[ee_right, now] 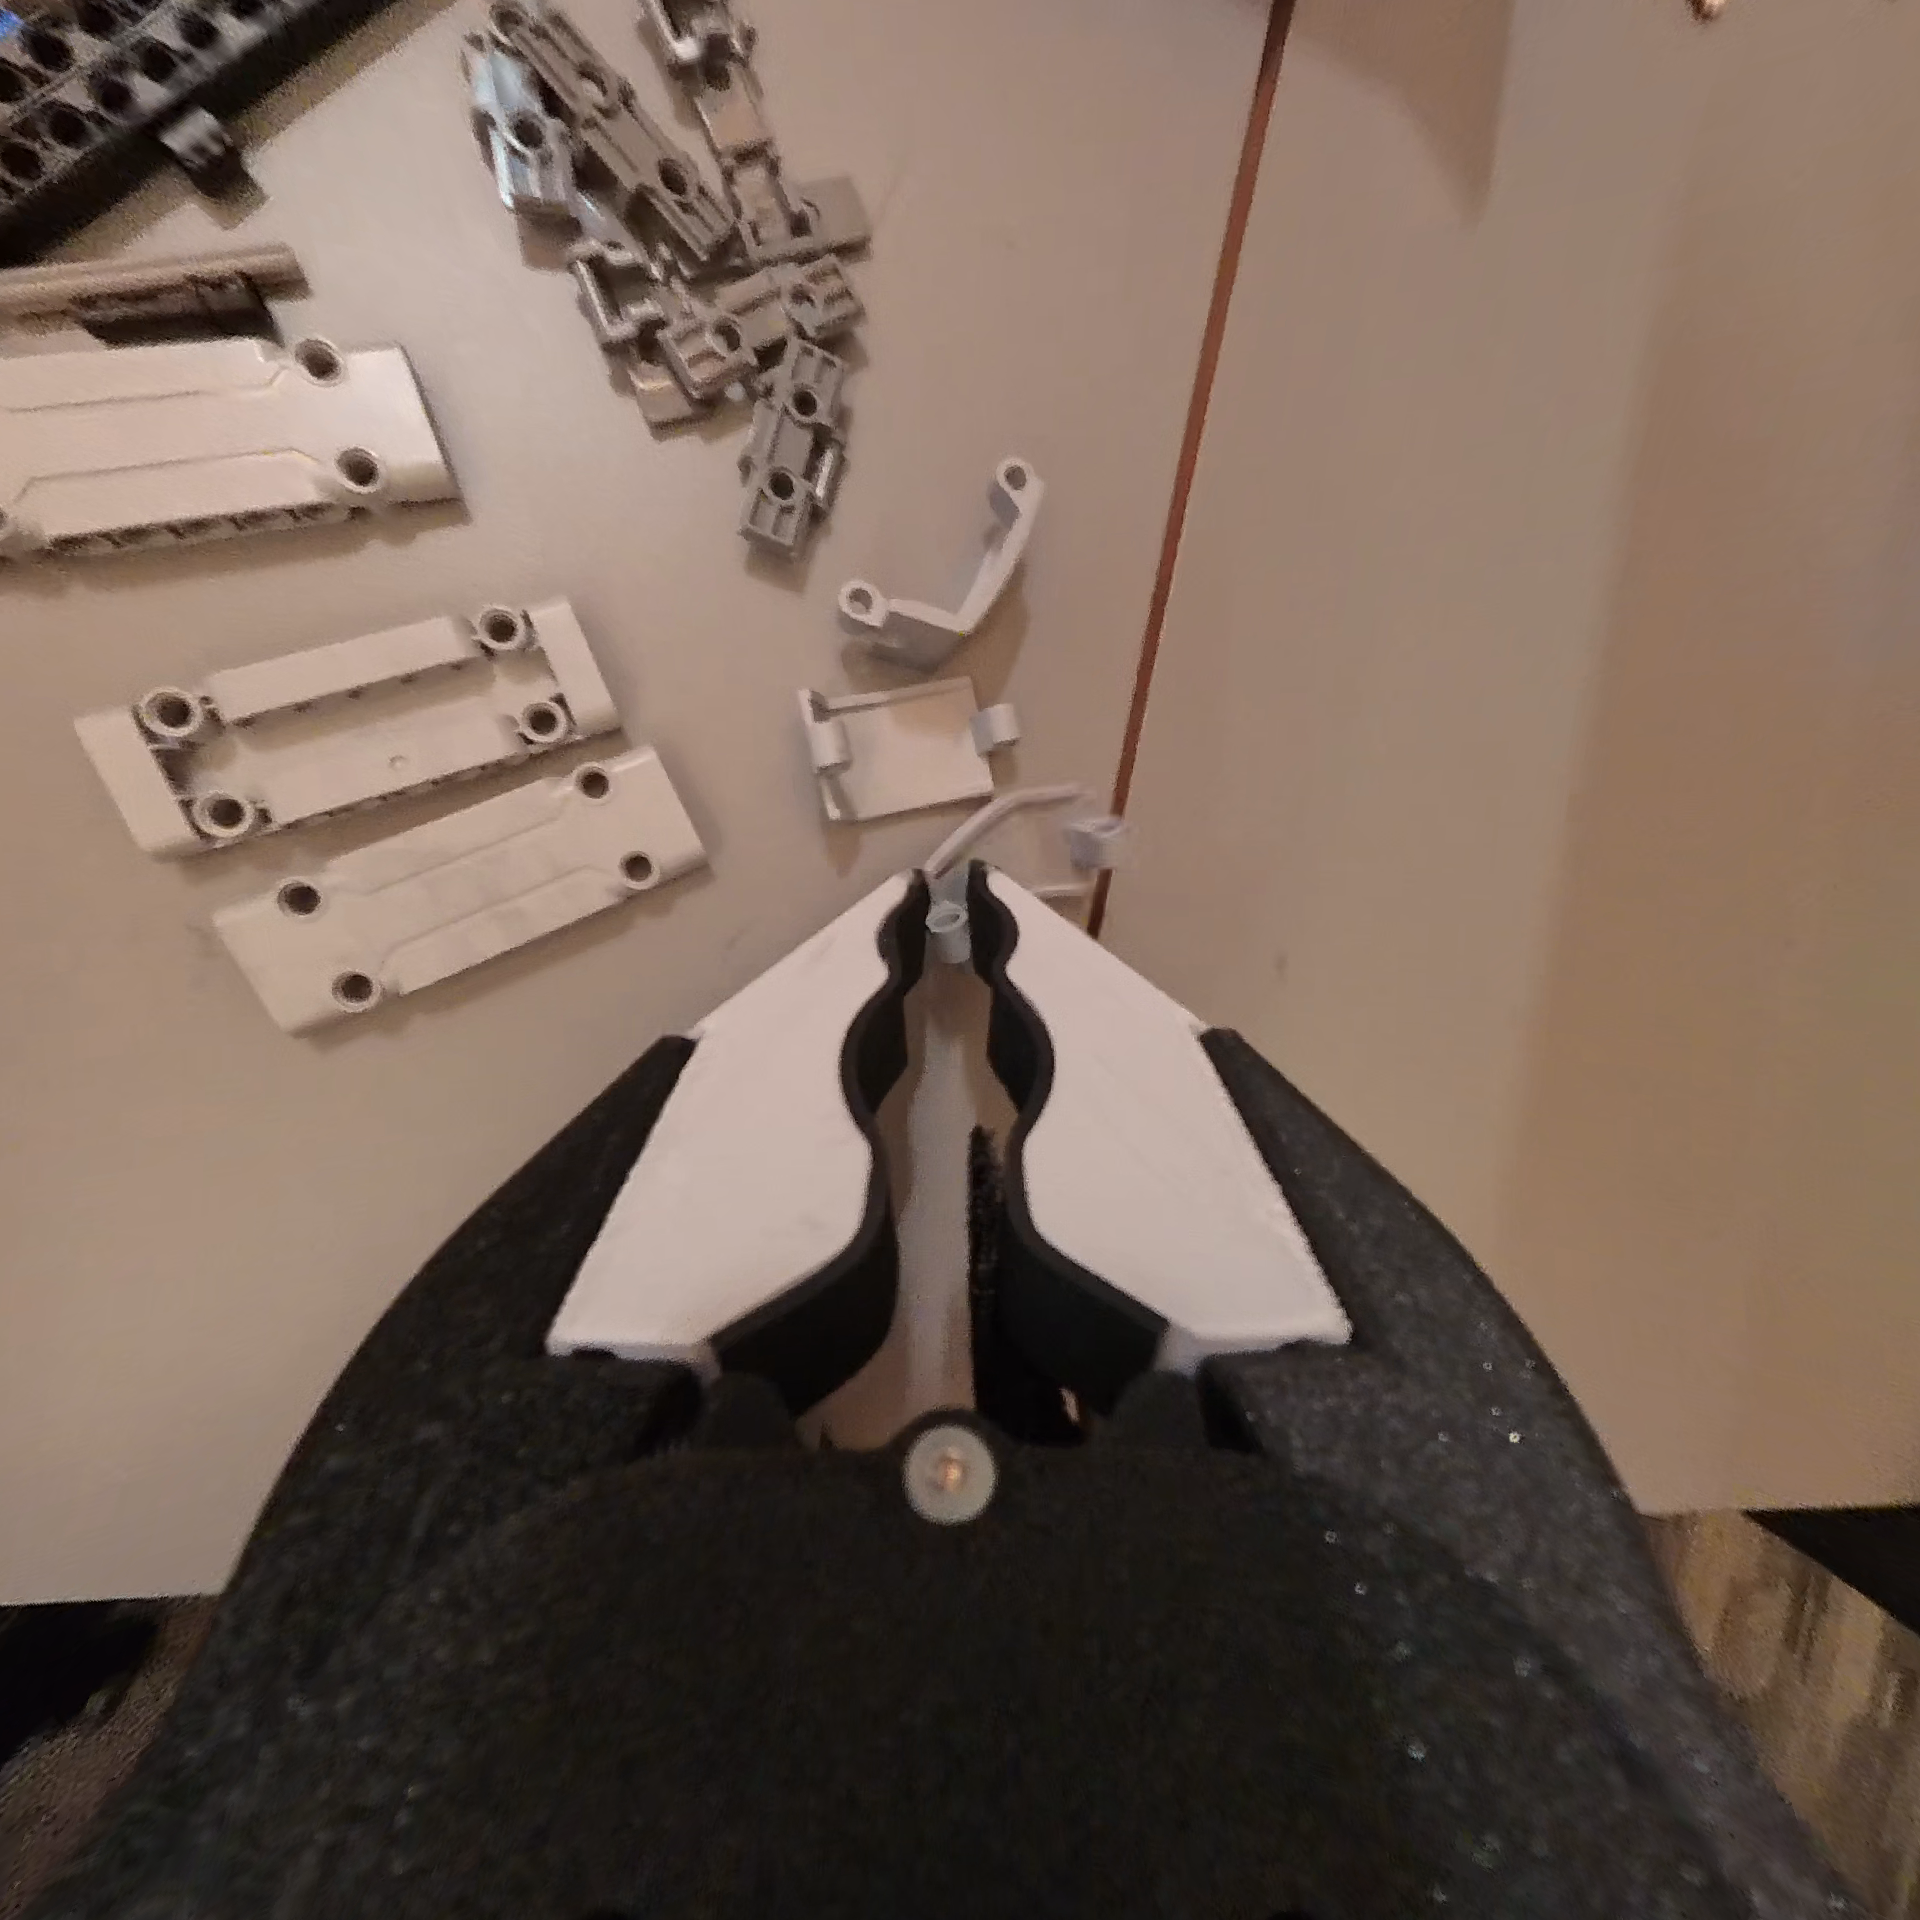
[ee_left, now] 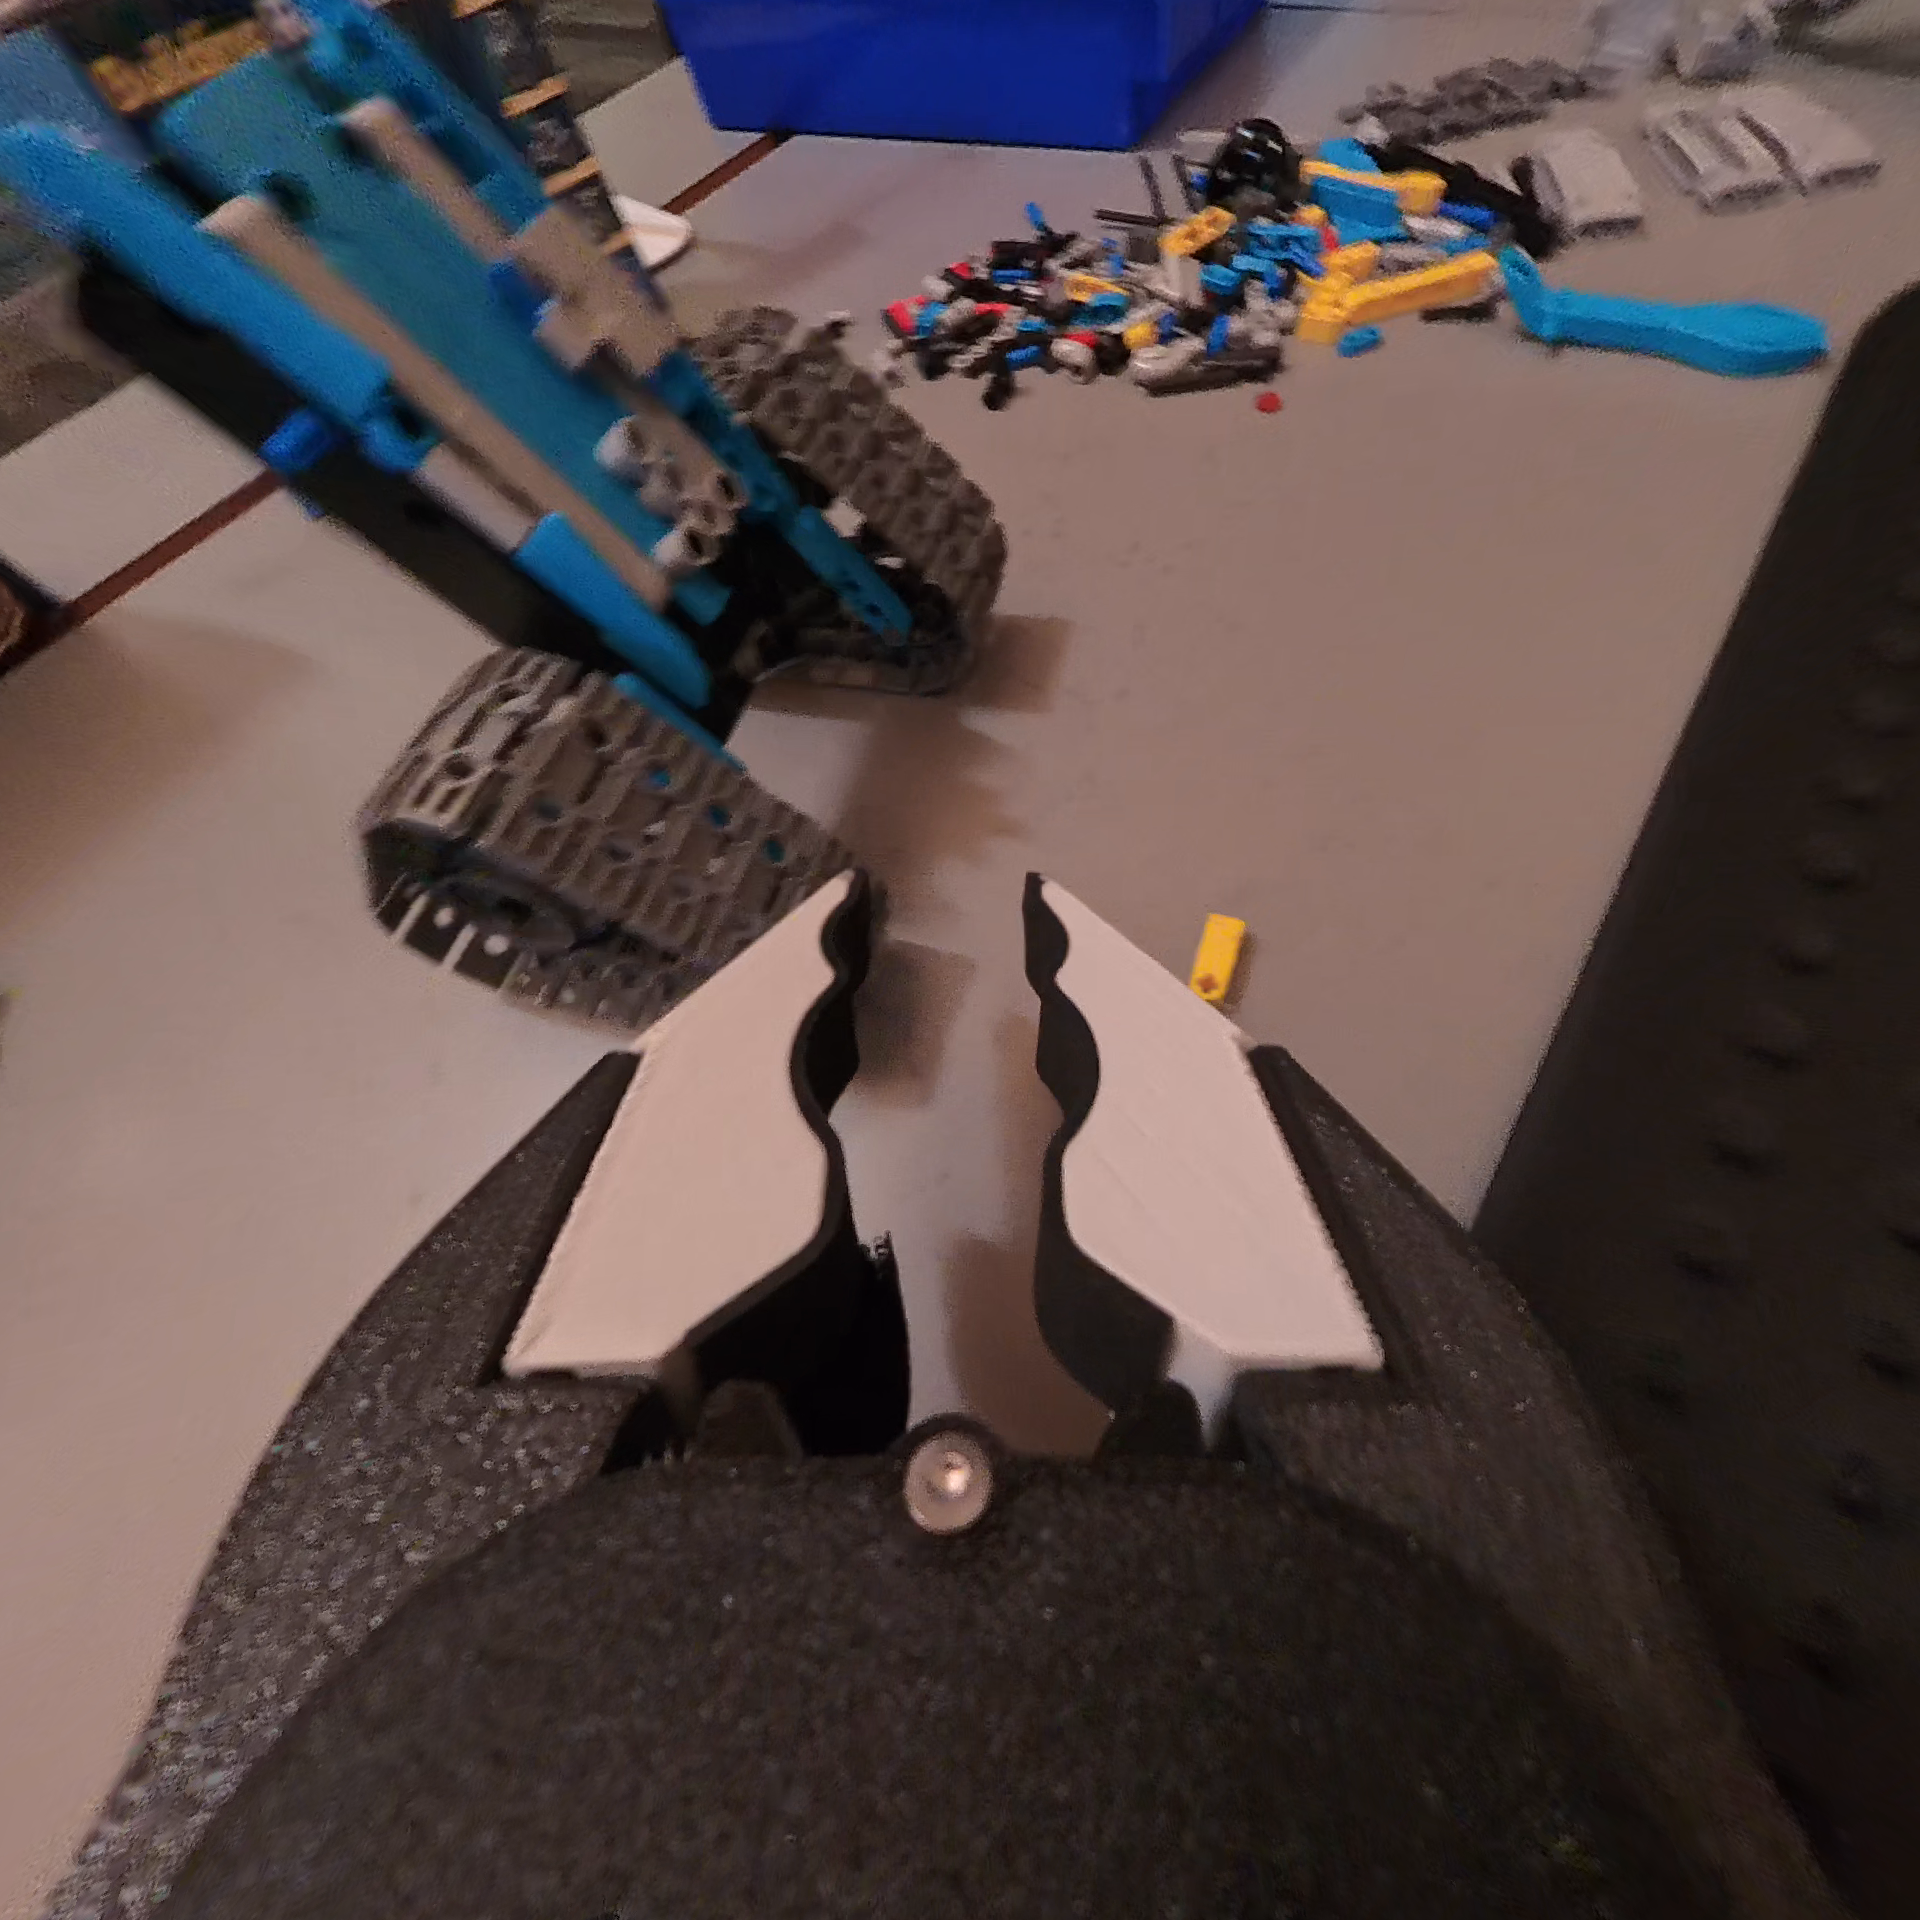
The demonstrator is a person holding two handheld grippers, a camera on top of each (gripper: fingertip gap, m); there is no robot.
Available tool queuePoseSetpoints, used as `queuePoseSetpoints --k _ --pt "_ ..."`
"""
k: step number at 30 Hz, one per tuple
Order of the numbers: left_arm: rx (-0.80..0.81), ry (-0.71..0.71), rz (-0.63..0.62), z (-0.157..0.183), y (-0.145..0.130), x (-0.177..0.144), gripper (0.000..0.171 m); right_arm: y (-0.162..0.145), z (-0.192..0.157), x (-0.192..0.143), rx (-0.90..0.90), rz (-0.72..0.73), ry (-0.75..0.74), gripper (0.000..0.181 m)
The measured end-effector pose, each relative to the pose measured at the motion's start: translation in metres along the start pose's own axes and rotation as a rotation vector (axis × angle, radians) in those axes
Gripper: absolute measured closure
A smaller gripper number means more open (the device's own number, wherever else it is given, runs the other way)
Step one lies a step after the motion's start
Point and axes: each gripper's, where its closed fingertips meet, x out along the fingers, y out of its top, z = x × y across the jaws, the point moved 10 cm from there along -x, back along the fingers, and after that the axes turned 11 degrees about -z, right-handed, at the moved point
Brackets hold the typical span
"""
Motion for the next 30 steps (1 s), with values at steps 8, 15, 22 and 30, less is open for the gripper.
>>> queuePoseSetpoints --k 8,15,22,30 --pt "-0.079 -0.214 -0.099 -0.005 -0.012 -0.019 0.144 0.058 -0.094 -0.055 -0.156 0.232 0.136 0.147" --pt "0.135 -0.203 -0.275 0.015 -0.023 -0.002 0.145 0.126 -0.327 -0.089 -0.759 0.510 0.658 0.146" --pt "0.157 -0.215 -0.276 0.018 -0.023 -0.001 0.156 0.155 -0.393 -0.061 -0.974 0.426 0.699 0.151" --pt "0.155 -0.265 -0.272 0.018 -0.024 -0.001 0.168 0.170 -0.328 -0.054 -0.811 0.462 0.590 0.175"
